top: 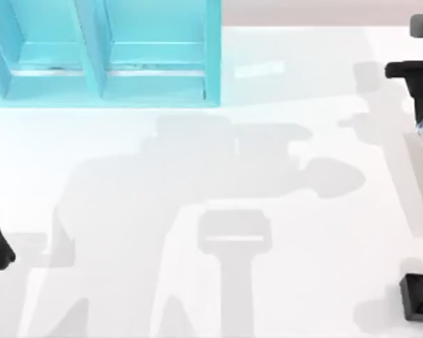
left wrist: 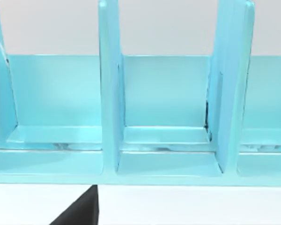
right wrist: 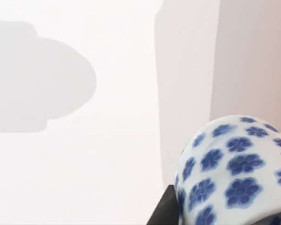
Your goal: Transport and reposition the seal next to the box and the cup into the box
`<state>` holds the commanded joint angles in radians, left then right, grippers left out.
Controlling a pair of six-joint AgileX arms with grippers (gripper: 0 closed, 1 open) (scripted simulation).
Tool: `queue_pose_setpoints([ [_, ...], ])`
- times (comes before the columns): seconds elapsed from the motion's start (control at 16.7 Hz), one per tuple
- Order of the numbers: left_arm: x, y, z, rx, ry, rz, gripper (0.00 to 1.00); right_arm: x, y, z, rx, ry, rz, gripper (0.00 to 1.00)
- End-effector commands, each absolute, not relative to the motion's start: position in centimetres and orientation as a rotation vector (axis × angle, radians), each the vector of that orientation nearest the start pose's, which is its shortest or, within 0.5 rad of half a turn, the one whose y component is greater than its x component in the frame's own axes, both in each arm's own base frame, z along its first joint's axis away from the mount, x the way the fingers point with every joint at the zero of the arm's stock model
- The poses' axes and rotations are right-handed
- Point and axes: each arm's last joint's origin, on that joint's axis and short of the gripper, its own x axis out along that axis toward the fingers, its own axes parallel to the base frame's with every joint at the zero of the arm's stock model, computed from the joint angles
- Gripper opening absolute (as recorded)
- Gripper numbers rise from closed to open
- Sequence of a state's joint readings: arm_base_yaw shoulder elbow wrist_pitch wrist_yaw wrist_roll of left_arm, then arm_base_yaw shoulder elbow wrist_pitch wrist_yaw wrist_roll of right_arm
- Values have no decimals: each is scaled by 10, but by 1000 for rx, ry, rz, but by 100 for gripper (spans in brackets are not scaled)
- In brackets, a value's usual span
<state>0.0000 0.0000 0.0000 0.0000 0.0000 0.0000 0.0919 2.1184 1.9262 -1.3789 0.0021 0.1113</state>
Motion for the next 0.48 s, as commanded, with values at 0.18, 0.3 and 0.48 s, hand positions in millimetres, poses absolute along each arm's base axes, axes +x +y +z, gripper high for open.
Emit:
queue_pose_setpoints([
  [0.18,106,-1,160,0,0,0,100,413,42,240,9,1570,-8,0],
  [0.3,106,-1,160,0,0,0,100,413,44,238,6,1573,-7,0],
  [0.48,106,-1,160,0,0,0,100,405,42,244,0,1553,3,0],
])
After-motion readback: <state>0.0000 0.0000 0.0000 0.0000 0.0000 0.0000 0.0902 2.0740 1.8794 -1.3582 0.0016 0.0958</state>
